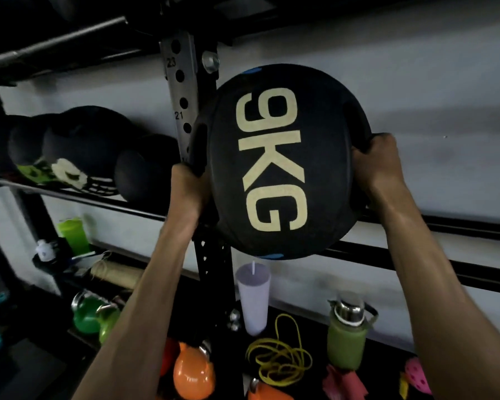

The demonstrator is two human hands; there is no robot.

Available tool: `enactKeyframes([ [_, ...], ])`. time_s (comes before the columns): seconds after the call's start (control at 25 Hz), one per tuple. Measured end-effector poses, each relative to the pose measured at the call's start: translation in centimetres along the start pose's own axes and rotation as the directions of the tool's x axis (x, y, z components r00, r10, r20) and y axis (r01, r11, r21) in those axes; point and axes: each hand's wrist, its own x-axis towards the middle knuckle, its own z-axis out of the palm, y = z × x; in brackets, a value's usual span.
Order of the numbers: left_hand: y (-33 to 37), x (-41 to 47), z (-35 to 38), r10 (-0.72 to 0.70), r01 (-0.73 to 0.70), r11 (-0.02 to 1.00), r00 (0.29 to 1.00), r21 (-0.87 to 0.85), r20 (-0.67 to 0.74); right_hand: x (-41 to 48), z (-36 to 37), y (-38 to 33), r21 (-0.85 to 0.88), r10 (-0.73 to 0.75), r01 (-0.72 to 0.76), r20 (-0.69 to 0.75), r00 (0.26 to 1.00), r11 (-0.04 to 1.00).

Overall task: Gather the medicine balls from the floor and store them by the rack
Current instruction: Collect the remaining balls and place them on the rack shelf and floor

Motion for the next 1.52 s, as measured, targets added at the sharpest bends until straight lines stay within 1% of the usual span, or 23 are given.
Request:
enactKeyframes([
  [0.08,-0.6,1.8,-0.1,-0.016,0.018,1.000,0.996,-0.020,0.083,1.0,1.5,0.2,0.006,0.026,-0.026,-0.027,0.999,1.000],
  [0.12,-1.2,3.3,0.0,0.015,-0.017,0.999,0.999,0.027,0.052,1.5,2.0,0.1,-0.001,0.029,-0.029,-0.043,0.999,1.000],
  [0.24,-2.1,5.4,0.3,0.060,-0.057,0.998,0.994,-0.038,0.087,2.2,2.9,-0.1,-0.022,0.039,-0.040,-0.057,0.998,0.999],
  [0.28,-2.3,6.1,0.5,0.058,-0.054,0.997,0.994,-0.053,0.097,2.6,3.1,0.0,-0.039,0.048,-0.051,-0.065,0.997,0.998],
  [0.36,-3.2,7.5,0.7,0.037,-0.038,0.999,0.992,0.002,0.123,3.3,3.5,0.1,-0.039,0.073,-0.075,-0.036,0.997,0.996],
  [0.44,-4.1,8.7,0.8,-0.015,0.006,0.998,0.991,0.068,0.133,4.0,3.8,0.4,-0.031,0.104,-0.105,-0.016,0.994,0.994],
  [0.48,-4.4,9.0,0.9,-0.036,0.029,0.998,0.990,0.058,0.140,4.3,4.0,0.3,-0.039,0.113,-0.113,-0.005,0.994,0.993],
  [0.6,-4.9,9.7,1.2,-0.116,0.117,0.993,0.985,-0.003,0.128,5.7,4.7,0.2,-0.065,0.124,-0.123,0.014,0.992,0.990],
  [0.68,-5.3,9.7,1.3,-0.209,0.218,0.975,0.967,-0.047,0.145,6.9,5.2,0.4,-0.094,0.140,-0.137,0.034,0.990,0.986],
  [0.72,-5.5,9.8,1.3,-0.256,0.270,0.960,0.954,-0.075,0.156,7.5,5.4,0.6,-0.107,0.163,-0.158,0.042,0.986,0.982],
  [0.8,-5.9,10.4,1.6,-0.301,0.322,0.940,0.938,-0.112,0.170,8.8,5.6,1.4,-0.138,0.229,-0.218,0.076,0.970,0.966],
  [0.96,-6.2,11.4,2.2,-0.312,0.339,0.933,0.928,-0.119,0.202,9.4,5.4,3.5,-0.153,0.318,-0.298,0.131,0.939,0.942],
  [1.04,-6.1,11.5,2.8,-0.312,0.348,0.924,0.926,-0.158,0.210,9.3,5.1,4.2,-0.083,0.313,-0.303,0.166,0.935,0.949],
  [1.16,-6.5,11.9,3.5,-0.337,0.389,0.880,0.915,-0.271,0.221,8.8,5.0,5.1,0.013,0.312,-0.320,0.179,0.933,0.947],
  [1.28,-6.3,11.8,3.9,-0.326,0.379,0.891,0.917,-0.249,0.229,8.6,4.7,5.7,0.069,0.312,-0.328,0.176,0.933,0.942],
  [1.4,-5.9,11.8,4.1,-0.309,0.358,0.906,0.924,-0.227,0.224,7.8,4.2,6.3,0.099,0.356,-0.379,0.196,0.914,0.920],
  [1.48,-5.2,11.5,4.0,-0.305,0.351,0.914,0.924,-0.202,0.229,7.1,3.6,6.4,0.066,0.374,-0.390,0.180,0.910,0.918],
  [1.52,-5.0,11.1,4.0,-0.284,0.326,0.926,0.934,-0.192,0.216,6.7,3.2,6.5,0.034,0.358,-0.368,0.168,0.919,0.929],
])
